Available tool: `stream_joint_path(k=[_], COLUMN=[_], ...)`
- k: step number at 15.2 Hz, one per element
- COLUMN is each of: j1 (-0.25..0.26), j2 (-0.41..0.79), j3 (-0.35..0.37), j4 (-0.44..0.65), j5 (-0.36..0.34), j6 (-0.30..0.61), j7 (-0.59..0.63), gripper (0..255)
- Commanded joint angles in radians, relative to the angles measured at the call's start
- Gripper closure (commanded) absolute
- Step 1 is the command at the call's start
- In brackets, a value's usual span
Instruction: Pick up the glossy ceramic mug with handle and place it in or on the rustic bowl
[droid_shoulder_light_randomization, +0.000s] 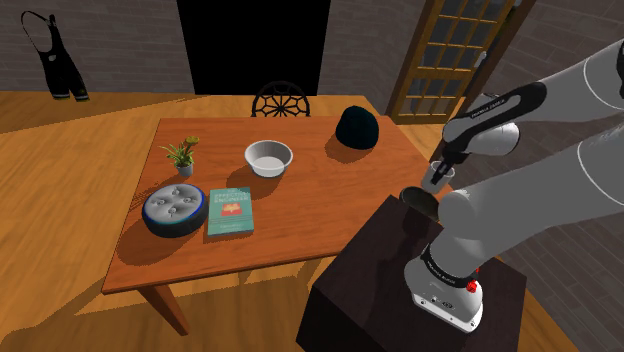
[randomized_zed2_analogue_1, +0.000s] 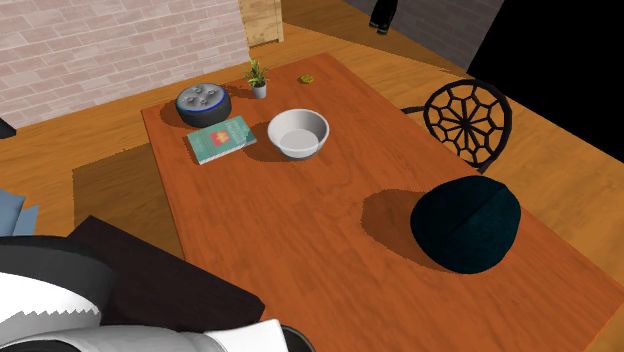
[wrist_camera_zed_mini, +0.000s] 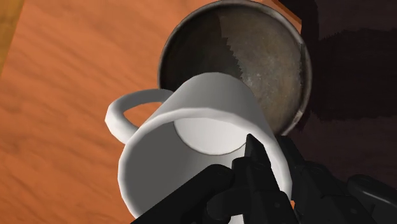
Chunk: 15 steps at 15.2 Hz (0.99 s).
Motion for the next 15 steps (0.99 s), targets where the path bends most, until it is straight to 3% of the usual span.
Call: stream_joint_path(k=[1, 7, 11, 15], j1=[0.014, 0.075, 0.155, 0.154], j2=[0.046, 0.18, 0.278, 0.278], j3=[-0.015, -0.067, -0.117, -0.116], j4=[-0.004, -0.014, -0.016, -0.016], j5=[0.01, 0.074, 0.192, 0.193], j6=[0.052, 0.193, 0.286, 0.286], j7=[-0.008, -0.054, -0.136, -0.137], gripper=[255, 255, 255, 255])
